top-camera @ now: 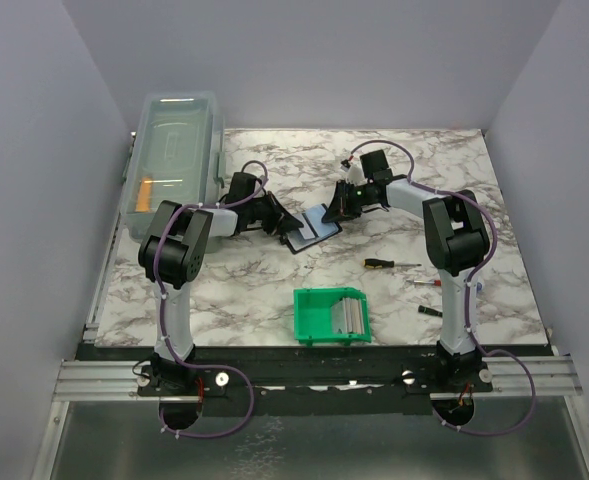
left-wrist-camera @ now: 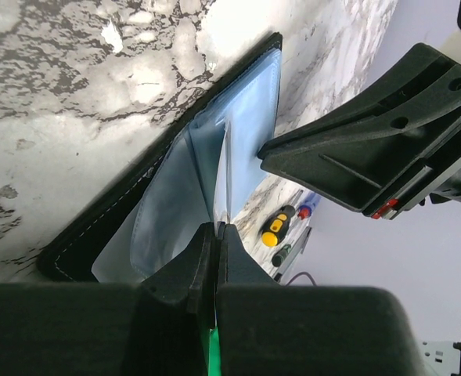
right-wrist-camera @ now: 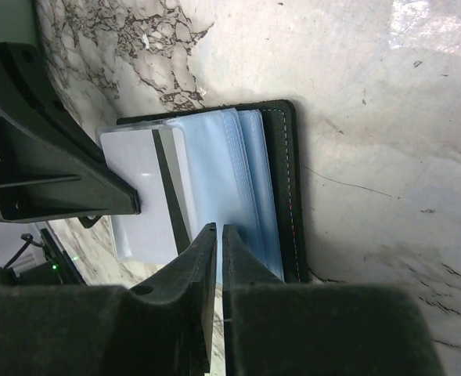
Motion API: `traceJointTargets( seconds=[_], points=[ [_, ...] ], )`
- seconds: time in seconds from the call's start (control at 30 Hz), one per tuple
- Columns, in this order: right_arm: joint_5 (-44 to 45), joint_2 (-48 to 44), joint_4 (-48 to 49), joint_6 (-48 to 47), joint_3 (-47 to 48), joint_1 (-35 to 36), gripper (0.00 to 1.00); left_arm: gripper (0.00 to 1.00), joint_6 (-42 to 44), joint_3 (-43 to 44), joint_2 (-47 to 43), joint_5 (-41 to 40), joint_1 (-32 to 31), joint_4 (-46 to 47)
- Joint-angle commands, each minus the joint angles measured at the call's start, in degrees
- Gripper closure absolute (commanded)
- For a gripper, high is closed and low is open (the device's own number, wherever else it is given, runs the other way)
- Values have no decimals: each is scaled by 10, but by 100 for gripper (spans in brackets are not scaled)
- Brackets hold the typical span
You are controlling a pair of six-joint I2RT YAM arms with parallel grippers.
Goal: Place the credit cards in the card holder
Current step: Insert the credit card into the card holder.
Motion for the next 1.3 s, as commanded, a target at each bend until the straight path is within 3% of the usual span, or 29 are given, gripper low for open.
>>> traceJointTargets(
  seconds=[0.0, 0.43, 0.77, 0.83, 0.93, 1.0, 1.27],
  points=[
    [17, 26, -12, -15, 2, -2, 90, 100, -4, -5, 11, -43, 13, 13],
    [28, 2, -19, 16, -2, -3, 87, 100, -38, -25, 18, -53, -4, 62],
    [-5, -4, -5, 37, -12, -15, 85, 99, -21, -32, -10, -171, -48, 26],
    [-2, -3, -3, 37, -16, -15, 85, 90, -8, -28, -30, -214, -54, -18],
    [4, -6, -5, 34, -19, -15, 85, 67, -2, -34, -53, -243, -55, -49],
    [11, -7, -7, 31, -19, -15, 85, 60, 7, -34, -60, -243, -55, -63],
    [23, -8, -18, 20, -18, -15, 86, 57, 28, -33, -69, -230, -59, -91]
  ],
)
